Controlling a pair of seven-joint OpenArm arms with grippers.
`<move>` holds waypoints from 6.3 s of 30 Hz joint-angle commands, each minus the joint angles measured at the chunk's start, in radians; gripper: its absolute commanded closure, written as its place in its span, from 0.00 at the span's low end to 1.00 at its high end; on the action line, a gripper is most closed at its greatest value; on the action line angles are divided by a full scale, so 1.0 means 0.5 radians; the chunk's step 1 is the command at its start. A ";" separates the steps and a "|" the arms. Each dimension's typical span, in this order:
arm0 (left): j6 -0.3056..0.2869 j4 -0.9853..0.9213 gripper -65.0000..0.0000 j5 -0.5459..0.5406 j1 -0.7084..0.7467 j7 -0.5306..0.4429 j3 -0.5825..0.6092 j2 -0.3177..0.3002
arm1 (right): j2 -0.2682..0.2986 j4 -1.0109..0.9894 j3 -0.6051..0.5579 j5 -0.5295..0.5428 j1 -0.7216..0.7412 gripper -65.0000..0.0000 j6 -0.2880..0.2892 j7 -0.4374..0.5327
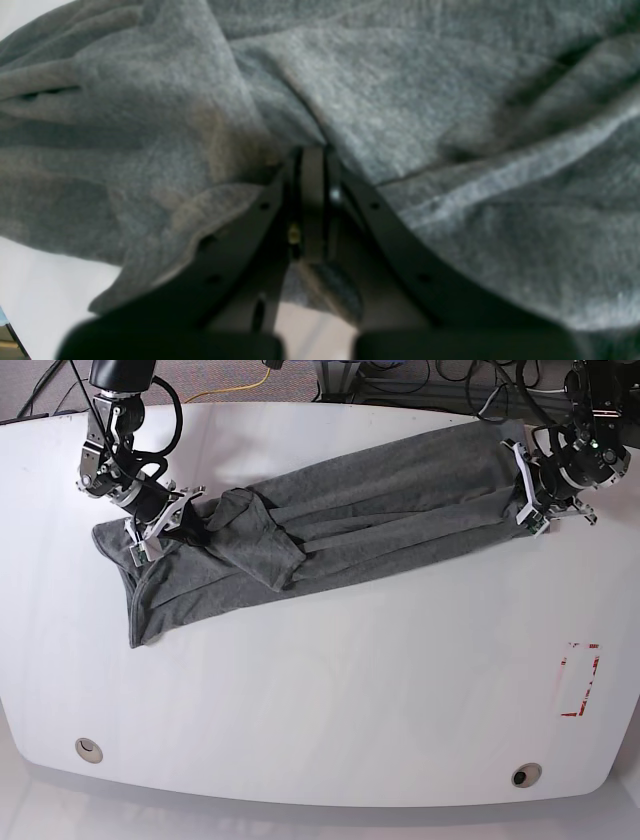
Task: Layout the t-shirt on the table in an organized manner, then fold the t-shirt properly
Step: 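Pull the strip end with the left gripper away from the right gripper, then adjust the grip on the strip end with the left gripper, then fold the strip end with the left gripper toward the right gripper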
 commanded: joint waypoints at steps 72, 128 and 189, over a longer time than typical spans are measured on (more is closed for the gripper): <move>0.005 -0.644 0.48 -1.129 0.006 -0.020 -0.542 0.259 | 0.020 -0.016 -0.008 -0.166 0.039 0.99 -0.064 -0.204; 0.005 -0.714 0.25 -1.185 -0.001 0.216 -0.475 0.244 | 0.029 -0.019 -0.008 -0.169 0.036 0.99 -0.064 -0.204; 0.138 0.065 1.00 -0.776 -0.427 0.523 -0.395 0.311 | 0.023 -0.019 -0.005 -0.169 0.036 0.99 -0.064 -0.204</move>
